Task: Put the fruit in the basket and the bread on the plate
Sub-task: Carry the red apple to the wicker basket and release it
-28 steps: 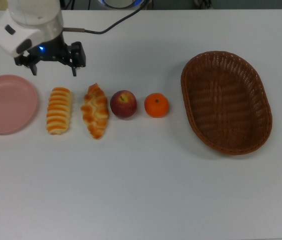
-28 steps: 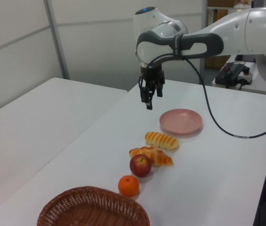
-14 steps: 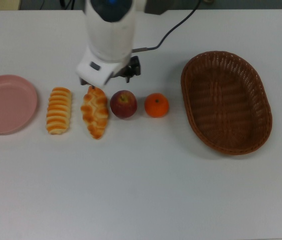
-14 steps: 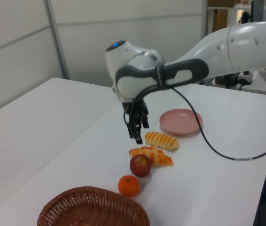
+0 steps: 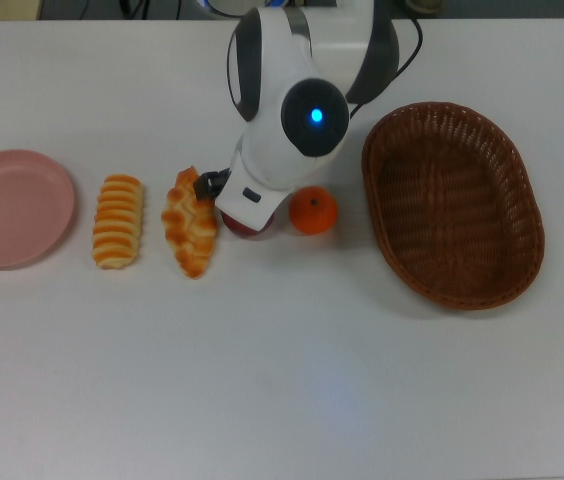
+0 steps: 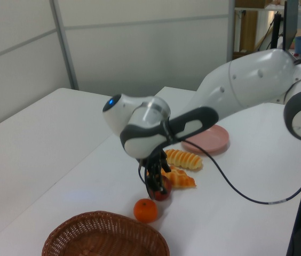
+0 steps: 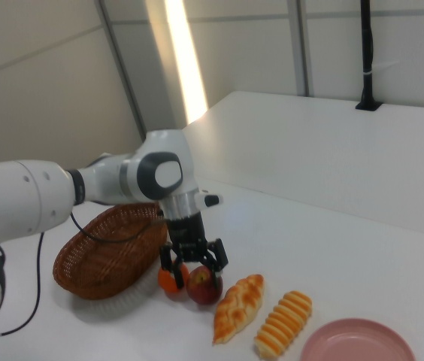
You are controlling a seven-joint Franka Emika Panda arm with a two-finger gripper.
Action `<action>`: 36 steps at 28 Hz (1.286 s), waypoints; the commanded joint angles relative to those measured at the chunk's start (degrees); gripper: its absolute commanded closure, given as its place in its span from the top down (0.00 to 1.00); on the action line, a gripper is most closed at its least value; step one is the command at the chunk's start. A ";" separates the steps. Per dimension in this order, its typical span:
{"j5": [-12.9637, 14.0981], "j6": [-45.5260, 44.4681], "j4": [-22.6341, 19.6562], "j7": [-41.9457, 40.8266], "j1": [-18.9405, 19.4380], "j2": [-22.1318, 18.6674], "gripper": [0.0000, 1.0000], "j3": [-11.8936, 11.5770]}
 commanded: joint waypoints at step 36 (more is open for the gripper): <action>-5.91 4.79 4.99 14.51 5.89 -2.20 0.01 17.65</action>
